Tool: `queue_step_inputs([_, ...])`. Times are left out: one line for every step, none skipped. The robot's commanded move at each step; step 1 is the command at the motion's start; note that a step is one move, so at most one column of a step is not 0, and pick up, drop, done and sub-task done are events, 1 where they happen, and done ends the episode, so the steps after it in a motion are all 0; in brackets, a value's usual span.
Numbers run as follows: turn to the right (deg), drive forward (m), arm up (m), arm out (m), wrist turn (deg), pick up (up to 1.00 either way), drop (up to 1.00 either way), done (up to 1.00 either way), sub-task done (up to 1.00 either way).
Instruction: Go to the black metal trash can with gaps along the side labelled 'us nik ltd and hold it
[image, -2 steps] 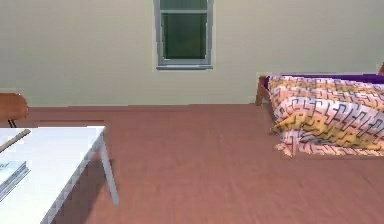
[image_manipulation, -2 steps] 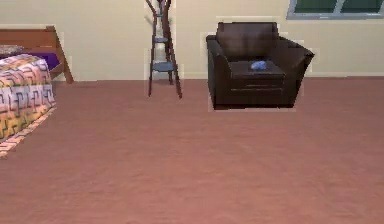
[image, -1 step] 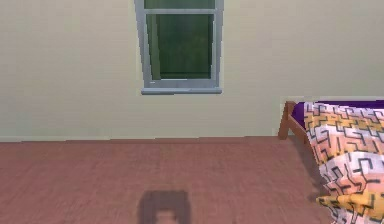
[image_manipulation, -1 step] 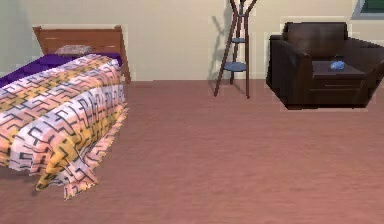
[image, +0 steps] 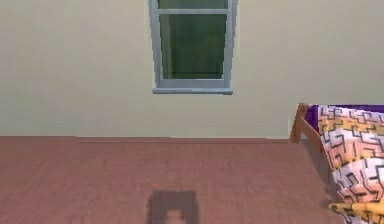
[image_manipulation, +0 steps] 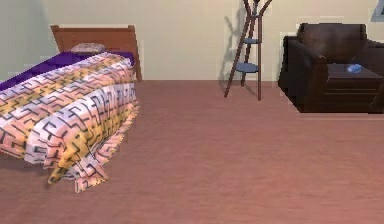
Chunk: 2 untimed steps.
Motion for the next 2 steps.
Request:
queue_step_inputs([0.0,0.5,0.0,0.0,0.0,0.0,0.0,0.0,0.0])
queue_step_inputs([-45.0,0.0,0.0,0.0,0.0,0.0,0.0,0.0,0.0])
